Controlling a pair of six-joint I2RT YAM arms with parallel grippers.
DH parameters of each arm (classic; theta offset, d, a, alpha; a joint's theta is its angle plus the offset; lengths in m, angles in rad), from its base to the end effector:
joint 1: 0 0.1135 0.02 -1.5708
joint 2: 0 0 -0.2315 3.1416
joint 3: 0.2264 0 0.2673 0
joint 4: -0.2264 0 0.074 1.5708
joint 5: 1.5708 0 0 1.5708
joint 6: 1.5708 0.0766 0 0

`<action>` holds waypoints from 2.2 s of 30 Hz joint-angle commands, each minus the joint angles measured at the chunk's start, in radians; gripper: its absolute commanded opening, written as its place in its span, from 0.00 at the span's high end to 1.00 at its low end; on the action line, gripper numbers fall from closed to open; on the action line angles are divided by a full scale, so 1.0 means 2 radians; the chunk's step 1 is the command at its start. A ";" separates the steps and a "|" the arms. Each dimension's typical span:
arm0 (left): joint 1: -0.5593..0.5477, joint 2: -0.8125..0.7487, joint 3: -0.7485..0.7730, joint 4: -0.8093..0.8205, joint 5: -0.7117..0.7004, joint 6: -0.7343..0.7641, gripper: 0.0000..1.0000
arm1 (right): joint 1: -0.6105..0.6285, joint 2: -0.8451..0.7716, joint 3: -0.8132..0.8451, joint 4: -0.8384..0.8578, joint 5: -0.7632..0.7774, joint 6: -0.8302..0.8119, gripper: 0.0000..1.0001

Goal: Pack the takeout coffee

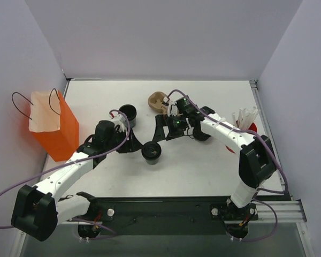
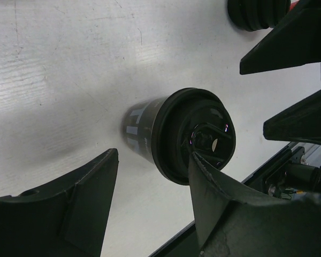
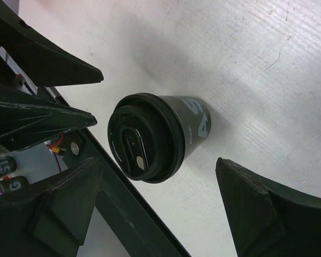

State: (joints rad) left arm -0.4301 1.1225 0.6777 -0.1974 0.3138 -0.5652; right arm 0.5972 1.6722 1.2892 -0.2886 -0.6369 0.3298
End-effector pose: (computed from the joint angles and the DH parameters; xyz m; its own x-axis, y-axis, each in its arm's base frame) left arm 0.2612 -0.1458 0.1762 -0.7925 -0.1969 -0.5772 0.2331 0.7768 -0.5850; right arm 0.3164 0.2702 0.2178 -0.7579 -0.2005 -0.6208 -0.6253 0.4946 0.6036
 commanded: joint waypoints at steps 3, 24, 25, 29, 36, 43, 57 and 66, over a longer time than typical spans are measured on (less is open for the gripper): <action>0.003 -0.001 -0.016 0.059 0.020 -0.007 0.36 | 0.003 0.040 0.028 -0.028 -0.043 -0.034 0.11; 0.003 0.016 -0.076 0.138 0.056 -0.034 0.37 | 0.017 0.058 -0.072 0.065 -0.028 -0.021 0.48; 0.003 0.010 -0.073 0.133 0.056 -0.032 0.37 | 0.017 0.054 -0.074 0.066 -0.025 -0.020 0.49; 0.003 -0.011 -0.080 0.121 0.066 -0.027 0.35 | 0.018 0.044 -0.092 0.087 -0.027 -0.013 0.50; 0.003 0.019 -0.105 0.187 0.082 -0.053 0.33 | 0.018 0.058 -0.078 0.090 -0.058 -0.027 0.50; 0.000 0.060 -0.135 0.292 0.104 -0.099 0.34 | 0.020 0.057 -0.072 0.083 -0.062 -0.035 0.51; -0.007 0.072 -0.156 0.364 0.088 -0.152 0.31 | 0.024 0.065 -0.073 0.088 -0.065 -0.040 0.58; -0.014 0.068 -0.162 0.364 0.073 -0.178 0.35 | 0.023 0.068 -0.083 0.102 -0.060 -0.036 0.61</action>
State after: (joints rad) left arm -0.4404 1.2610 0.3492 0.4965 0.4870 -0.9070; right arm 0.6273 1.7672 1.1423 -0.0708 -0.7895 0.3042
